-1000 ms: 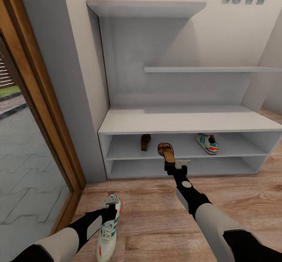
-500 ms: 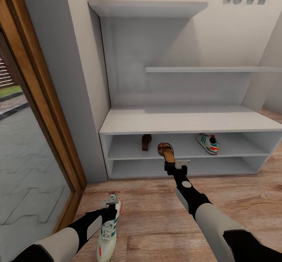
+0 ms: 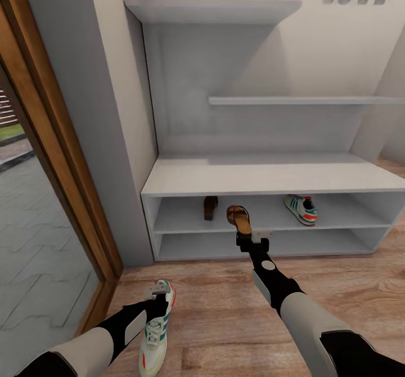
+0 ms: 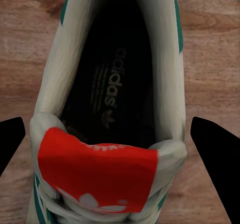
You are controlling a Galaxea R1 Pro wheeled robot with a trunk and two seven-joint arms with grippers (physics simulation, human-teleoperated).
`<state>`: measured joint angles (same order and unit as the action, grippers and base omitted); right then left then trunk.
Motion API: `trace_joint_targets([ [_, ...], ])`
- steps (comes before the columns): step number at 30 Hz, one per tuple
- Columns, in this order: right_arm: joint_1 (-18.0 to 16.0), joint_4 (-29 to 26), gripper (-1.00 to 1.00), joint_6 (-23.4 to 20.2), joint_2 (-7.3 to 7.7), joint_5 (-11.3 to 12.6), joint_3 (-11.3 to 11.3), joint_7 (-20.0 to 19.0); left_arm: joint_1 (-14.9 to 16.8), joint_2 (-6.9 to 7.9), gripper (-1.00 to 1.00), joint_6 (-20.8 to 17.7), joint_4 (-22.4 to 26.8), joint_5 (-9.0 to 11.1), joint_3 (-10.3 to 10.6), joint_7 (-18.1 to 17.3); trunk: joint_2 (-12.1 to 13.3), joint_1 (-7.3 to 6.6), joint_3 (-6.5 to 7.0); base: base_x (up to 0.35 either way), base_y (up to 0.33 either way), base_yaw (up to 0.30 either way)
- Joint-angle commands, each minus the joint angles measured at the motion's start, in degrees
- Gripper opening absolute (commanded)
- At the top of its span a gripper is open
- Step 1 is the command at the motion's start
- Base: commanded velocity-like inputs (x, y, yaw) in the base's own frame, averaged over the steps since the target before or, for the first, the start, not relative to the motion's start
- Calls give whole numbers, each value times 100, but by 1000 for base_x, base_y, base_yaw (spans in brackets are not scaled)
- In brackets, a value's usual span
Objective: Pick up the two gym shoes and the two sandals from the corridor floor and place them onto the hallstand (shoe rack) in the corridor, making sure they are on the rack and not on the floor. Arrange them so the two gym shoes are next to each other and the two sandals are next to each other.
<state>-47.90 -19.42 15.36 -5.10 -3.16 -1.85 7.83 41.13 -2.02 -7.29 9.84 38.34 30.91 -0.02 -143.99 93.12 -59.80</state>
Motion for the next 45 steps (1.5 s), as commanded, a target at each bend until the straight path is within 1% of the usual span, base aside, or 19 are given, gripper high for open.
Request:
trace_joint_targets([
  [1, 0, 0, -100, 2, 0, 11, 1, -10, 0, 0, -100, 0, 0, -2, 1, 2, 0, 0, 0, 58, 0, 0],
  [9, 0, 0, -100, 2, 0, 16, 1, -10, 0, 0, -100, 0, 0, -2, 3, 2, 0, 0, 0, 23, 0, 0],
  [17, 0, 19, -100, 2, 0, 17, 6, -10, 0, 0, -100, 0, 0, -2, 3, 2, 0, 0, 0, 108, 0, 0],
  [23, 0, 115, -100, 2, 0, 17, 6, -10, 0, 0, -100, 0, 0, -2, 3, 2, 0, 0, 0, 16, 0, 0],
  [30, 0, 490, -100, 9, 0, 25, 3, -15, 0, 0, -100, 0, 0, -2, 3, 2, 0, 0, 0, 2, 0, 0],
  [45, 0, 561, -100, 11, 0, 26, 1, -16, 0, 0, -100, 0, 0, -2, 3, 2, 0, 0, 0, 57, 46, 0],
])
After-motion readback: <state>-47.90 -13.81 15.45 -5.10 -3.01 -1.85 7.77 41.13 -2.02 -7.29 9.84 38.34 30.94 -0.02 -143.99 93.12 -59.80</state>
